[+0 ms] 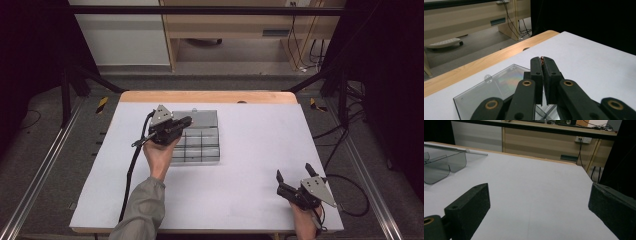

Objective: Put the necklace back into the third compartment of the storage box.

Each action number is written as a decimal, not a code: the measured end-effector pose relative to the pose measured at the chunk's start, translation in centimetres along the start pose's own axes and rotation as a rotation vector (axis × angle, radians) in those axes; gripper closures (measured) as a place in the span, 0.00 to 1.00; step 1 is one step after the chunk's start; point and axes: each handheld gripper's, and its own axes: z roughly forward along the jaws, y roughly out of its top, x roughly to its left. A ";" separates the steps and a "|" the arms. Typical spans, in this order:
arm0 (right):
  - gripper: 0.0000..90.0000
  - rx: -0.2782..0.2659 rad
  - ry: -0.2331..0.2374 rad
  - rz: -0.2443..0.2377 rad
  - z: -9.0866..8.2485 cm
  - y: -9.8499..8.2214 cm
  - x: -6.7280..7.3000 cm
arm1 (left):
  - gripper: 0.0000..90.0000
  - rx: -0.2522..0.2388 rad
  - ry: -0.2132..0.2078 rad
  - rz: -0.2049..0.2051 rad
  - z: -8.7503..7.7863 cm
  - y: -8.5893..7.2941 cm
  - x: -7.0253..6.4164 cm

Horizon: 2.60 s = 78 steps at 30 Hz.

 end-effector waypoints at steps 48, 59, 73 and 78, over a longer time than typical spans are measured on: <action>0.05 0.004 0.000 0.009 0.0 0.0 -0.1 | 0.96 0.291 -0.072 -0.070 7.7 -3.9 -0.1; 0.05 0.004 0.000 0.010 0.0 0.0 -0.1 | 0.96 0.347 -0.077 -0.053 9.0 -3.4 -0.8; 0.05 0.005 0.001 0.008 0.0 0.0 -0.1 | 0.96 0.414 -0.085 -0.064 9.6 -4.2 -0.5; 0.05 0.006 0.002 0.008 0.0 0.0 -0.1 | 0.96 0.428 -0.077 -0.061 9.8 -4.3 -0.6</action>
